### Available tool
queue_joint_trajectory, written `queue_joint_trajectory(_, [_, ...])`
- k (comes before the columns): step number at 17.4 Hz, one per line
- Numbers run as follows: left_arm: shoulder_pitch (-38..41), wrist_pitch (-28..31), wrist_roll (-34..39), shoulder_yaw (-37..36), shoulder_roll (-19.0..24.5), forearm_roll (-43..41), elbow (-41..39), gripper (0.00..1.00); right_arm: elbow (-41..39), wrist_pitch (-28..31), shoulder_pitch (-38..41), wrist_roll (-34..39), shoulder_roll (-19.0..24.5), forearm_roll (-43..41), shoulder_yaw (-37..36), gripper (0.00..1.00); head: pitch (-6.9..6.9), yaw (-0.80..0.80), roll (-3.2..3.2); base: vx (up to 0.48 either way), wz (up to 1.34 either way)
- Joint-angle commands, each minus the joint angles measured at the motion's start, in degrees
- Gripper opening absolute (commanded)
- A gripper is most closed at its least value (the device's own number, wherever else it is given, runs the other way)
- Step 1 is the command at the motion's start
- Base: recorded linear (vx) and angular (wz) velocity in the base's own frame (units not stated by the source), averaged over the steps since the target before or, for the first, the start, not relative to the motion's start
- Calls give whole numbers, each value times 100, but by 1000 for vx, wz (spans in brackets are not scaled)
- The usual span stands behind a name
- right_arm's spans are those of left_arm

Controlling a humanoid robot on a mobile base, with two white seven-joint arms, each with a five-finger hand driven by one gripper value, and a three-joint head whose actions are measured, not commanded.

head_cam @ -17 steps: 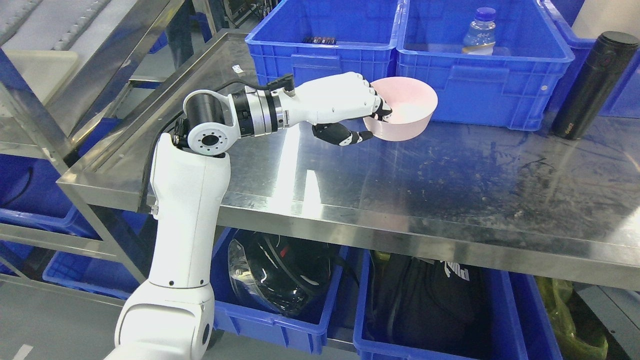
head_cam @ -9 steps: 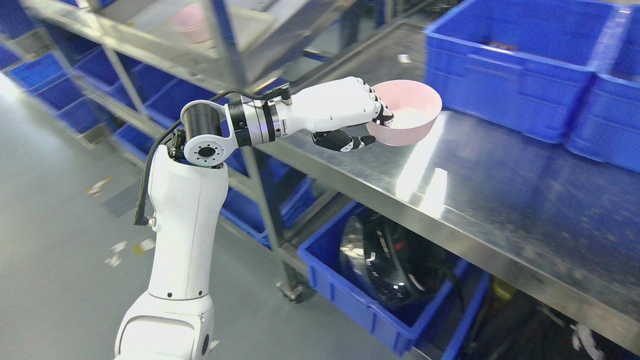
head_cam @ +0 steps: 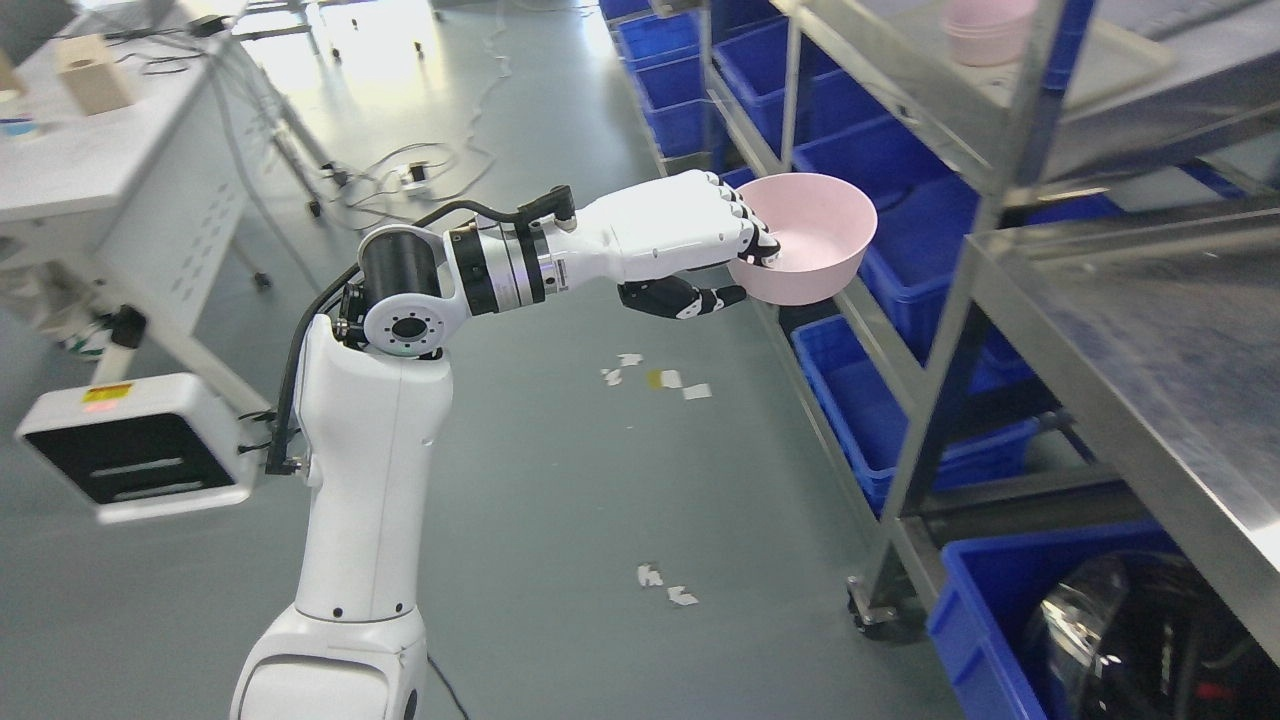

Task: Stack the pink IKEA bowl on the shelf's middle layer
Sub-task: 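Hold the pink bowl raised in the left hand while turning away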

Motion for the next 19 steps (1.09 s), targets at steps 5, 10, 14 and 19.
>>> queue_joint_trajectory(5, [173,-4,-4,316,100,-14,-201,1,-100,1,20,8,-100,0,0,100,1,0,0,69,766])
queue_joint_trajectory(10, [226,-4,13,333,100,-14,-201,1,-100,1,29,8,-100,0,0,100,1,0,0,166,209])
queue_joint_trajectory(14, [226,-4,22,369,100,-14,-219,2,-100,1,20,8,-100,0,0,100,1,0,0,282,67])
queue_joint_trajectory(19, [226,-4,57,395,100,-14,-228,2,-100,1,29,8,-100,0,0,100,1,0,0,391,51])
